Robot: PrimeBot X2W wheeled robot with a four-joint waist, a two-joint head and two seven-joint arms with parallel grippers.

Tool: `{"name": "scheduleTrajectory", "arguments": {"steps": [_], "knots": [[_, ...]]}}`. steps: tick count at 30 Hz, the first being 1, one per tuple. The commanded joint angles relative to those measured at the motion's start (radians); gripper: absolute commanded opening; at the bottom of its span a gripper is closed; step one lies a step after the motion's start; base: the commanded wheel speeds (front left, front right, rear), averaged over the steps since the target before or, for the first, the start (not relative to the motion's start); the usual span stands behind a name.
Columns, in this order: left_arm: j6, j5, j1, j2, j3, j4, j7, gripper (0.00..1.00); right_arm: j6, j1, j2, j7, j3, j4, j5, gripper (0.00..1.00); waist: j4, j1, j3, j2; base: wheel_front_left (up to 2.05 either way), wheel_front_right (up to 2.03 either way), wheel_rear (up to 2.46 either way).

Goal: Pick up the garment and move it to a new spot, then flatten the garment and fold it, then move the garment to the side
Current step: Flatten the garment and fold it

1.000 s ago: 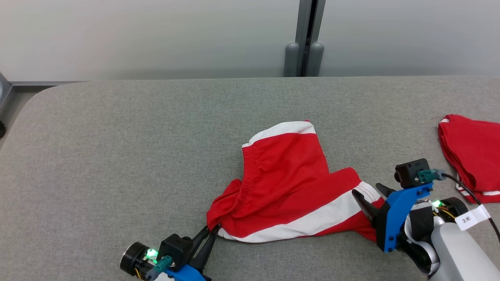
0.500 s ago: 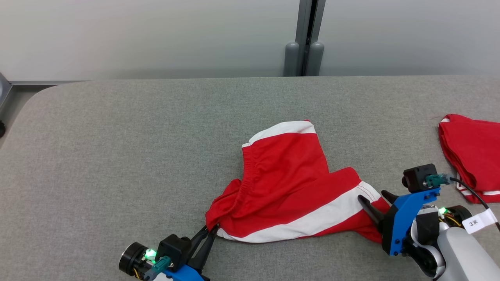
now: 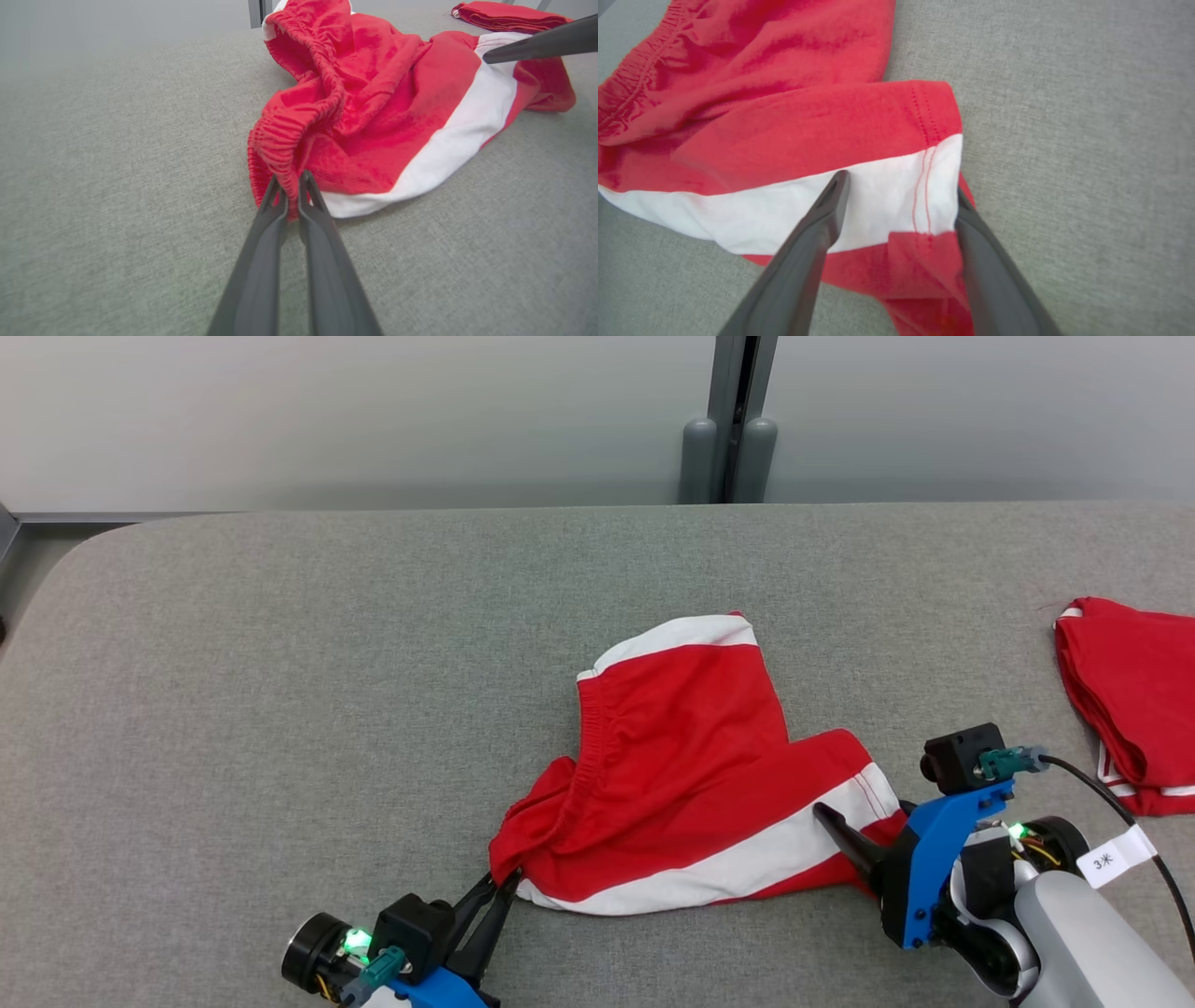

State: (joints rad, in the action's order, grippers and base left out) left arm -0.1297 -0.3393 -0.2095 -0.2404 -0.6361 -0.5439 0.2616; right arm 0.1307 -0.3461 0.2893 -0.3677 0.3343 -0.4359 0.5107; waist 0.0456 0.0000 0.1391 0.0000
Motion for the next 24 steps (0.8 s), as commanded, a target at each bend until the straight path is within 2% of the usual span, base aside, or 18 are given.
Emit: {"name": "scheduleTrajectory", "arguments": {"steps": [1,2,3,4,7,9,14,19,24], "knots": [[0.002,-0.001,-0.015,-0.003,0.002,0.004,0.005,0.00,0.000,-0.019,0.008,0.006,0.004,0.005,0.005,0.89,-0.001,0.0000,0.002,0.0000,0.00,0.00,0.00],[0.002,-0.001,-0.016,-0.004,0.002,0.004,0.005,0.00,0.000,-0.021,0.009,0.009,0.007,0.006,0.009,0.76,-0.001,0.0000,0.003,0.0000,0.00,0.00,0.00],[0.002,-0.001,-0.018,-0.004,0.002,0.004,0.005,0.00,0.000,-0.022,0.011,0.010,0.009,0.005,0.010,0.58,-0.002,0.0000,0.005,0.0000,0.00,0.00,0.00],[0.002,-0.001,-0.020,-0.004,0.002,0.004,0.005,0.00,0.000,-0.025,0.012,0.011,0.010,0.003,0.010,0.47,-0.002,0.0000,0.006,0.0000,0.00,0.00,0.00],[0.002,-0.001,-0.026,-0.004,0.001,0.004,0.005,0.00,0.000,-0.030,0.012,0.022,0.012,-0.007,0.013,0.25,0.000,0.0000,0.010,0.0000,0.00,0.00,0.00],[0.002,-0.004,-0.027,-0.003,0.002,0.005,0.005,0.00,0.000,-0.036,0.009,0.030,0.010,-0.012,0.017,0.00,0.000,0.0000,0.011,0.0000,0.00,0.00,0.00],[0.001,-0.030,-0.034,-0.005,0.018,0.020,0.005,0.00,0.000,-0.048,0.009,0.077,0.005,-0.004,0.030,0.00,0.000,0.0000,0.012,0.0000,0.00,0.00,0.00],[0.000,-0.119,-0.054,-0.011,0.057,0.087,0.005,0.00,0.000,-0.058,0.019,0.159,-0.018,0.041,0.061,0.00,-0.002,0.0000,-0.002,0.0000,0.00,0.00,0.00],[-0.001,-0.211,-0.091,-0.061,0.090,0.212,-0.032,0.00,0.000,-0.049,0.027,0.243,-0.052,0.113,0.048,0.00,-0.006,0.0000,-0.034,0.0000,0.00,0.00,0.00]]}}
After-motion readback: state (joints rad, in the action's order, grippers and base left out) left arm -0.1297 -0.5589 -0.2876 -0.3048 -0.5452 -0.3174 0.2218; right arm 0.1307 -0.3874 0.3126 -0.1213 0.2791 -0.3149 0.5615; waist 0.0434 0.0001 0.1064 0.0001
